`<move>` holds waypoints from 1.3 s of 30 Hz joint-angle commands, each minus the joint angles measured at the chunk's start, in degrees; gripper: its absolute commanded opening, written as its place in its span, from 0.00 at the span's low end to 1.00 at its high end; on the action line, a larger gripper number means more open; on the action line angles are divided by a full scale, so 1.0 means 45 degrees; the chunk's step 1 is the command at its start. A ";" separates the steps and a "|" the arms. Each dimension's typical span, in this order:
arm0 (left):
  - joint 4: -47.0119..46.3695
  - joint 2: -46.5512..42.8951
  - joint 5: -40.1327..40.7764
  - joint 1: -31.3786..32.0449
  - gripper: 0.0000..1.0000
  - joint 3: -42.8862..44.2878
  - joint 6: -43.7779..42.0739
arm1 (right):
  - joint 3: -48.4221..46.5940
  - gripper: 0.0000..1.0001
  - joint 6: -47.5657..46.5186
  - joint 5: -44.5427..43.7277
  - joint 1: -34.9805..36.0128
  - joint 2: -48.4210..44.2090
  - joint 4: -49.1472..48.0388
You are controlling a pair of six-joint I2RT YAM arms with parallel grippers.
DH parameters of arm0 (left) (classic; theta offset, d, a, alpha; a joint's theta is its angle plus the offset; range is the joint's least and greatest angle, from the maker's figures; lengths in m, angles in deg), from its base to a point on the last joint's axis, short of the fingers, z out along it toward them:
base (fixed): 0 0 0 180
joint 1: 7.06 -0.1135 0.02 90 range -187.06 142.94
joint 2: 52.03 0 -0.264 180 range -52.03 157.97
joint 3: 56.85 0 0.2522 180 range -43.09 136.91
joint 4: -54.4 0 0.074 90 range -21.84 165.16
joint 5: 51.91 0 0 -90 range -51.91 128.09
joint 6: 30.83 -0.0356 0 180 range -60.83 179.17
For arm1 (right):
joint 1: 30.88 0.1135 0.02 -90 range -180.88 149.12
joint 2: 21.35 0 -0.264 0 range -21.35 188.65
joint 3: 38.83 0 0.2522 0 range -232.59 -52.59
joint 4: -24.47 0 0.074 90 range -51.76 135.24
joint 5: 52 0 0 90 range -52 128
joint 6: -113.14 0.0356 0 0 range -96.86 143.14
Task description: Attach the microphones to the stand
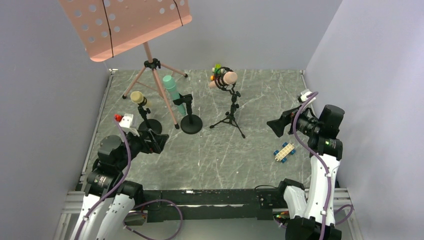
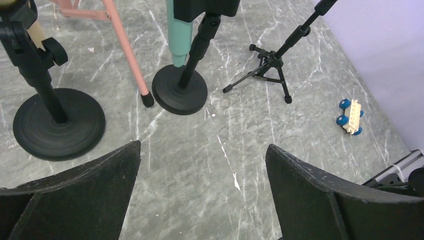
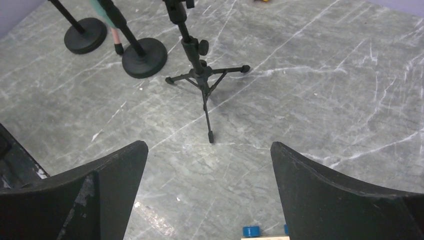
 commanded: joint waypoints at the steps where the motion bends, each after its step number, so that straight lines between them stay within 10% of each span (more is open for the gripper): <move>1: 0.0452 -0.0359 0.0438 -0.0073 0.99 0.0485 -0.0234 | -0.0326 1.00 0.2268 -0.0793 -0.0068 -0.0154 -0.1328; 9: 0.0419 -0.0662 0.0427 -0.0072 0.99 0.0689 0.0099 | -0.0222 1.00 0.5184 -0.4435 -0.0063 -0.1156 -0.2387; 39: 0.0708 -0.0571 0.0825 -0.0072 0.99 0.0528 -0.0262 | -0.0253 1.00 0.5933 -0.5673 -0.0057 -0.1151 -0.2846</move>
